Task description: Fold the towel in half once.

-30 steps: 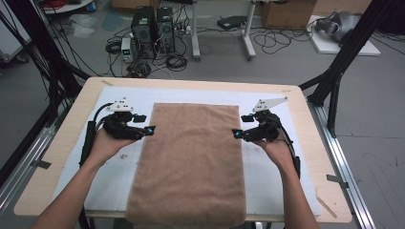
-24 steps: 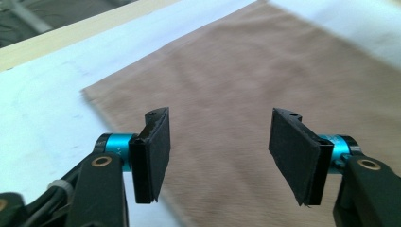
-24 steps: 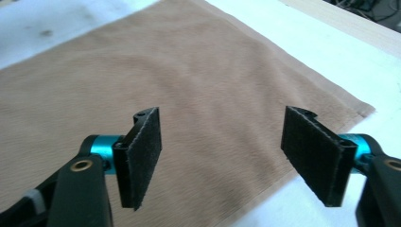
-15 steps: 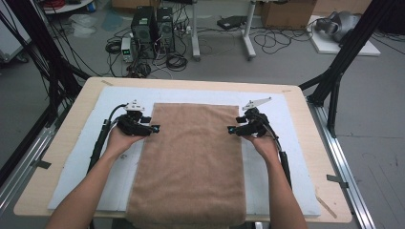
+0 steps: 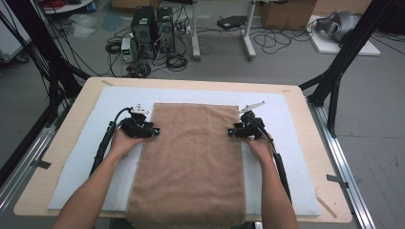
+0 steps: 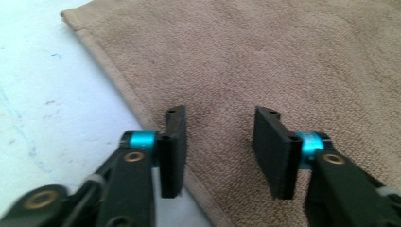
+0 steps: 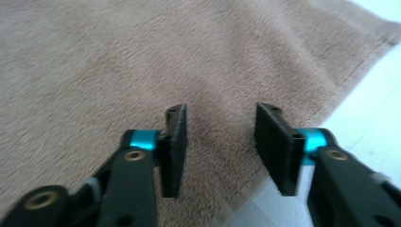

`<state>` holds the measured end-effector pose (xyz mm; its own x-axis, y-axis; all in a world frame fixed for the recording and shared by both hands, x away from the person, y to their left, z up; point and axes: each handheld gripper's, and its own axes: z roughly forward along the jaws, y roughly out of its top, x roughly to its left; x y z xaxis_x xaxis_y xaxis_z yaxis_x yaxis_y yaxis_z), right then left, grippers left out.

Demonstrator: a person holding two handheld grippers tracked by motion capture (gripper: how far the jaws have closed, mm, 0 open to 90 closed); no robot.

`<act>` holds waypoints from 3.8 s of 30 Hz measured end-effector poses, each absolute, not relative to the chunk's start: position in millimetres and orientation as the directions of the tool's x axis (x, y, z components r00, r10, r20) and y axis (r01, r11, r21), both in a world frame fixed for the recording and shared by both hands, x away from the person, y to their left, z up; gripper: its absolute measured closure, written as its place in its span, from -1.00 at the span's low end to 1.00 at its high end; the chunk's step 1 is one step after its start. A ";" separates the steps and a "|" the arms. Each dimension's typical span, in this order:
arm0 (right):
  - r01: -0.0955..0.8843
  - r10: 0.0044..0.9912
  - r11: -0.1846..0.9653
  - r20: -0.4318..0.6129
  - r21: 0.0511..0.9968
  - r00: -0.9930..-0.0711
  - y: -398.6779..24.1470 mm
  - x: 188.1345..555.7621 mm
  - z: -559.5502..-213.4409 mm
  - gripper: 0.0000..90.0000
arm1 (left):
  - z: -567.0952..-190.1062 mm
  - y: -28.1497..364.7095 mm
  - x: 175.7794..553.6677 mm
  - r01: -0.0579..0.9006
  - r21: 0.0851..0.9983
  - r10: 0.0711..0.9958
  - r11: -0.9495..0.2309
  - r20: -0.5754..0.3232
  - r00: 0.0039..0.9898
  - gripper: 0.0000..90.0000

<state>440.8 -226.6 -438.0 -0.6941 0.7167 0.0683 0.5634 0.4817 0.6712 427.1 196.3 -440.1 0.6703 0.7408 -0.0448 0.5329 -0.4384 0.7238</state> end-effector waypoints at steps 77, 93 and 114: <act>0.550 0.629 0.500 0.155 0.669 -0.762 -234.9 382.0 -430.7 0.22 | -442.1 225.9 371.6 0.556 0.731 0.749 -0.397 -0.092 0.656 0.25; 0.550 0.636 0.526 0.129 0.648 -0.761 -232.5 384.7 -435.0 0.92 | -439.0 216.1 367.8 0.562 0.710 0.744 -0.424 -0.081 0.663 0.83; 0.556 0.653 0.513 0.123 0.654 -0.747 -236.2 386.6 -425.8 0.53 | -433.5 226.6 368.0 0.561 0.740 0.753 -0.370 -0.115 0.648 0.50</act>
<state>386.6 -236.2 -425.8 -0.7474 0.6529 0.1228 0.5558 0.5133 0.6539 368.0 226.6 -433.5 0.6480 0.7530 -0.1149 0.5612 -0.3700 0.7403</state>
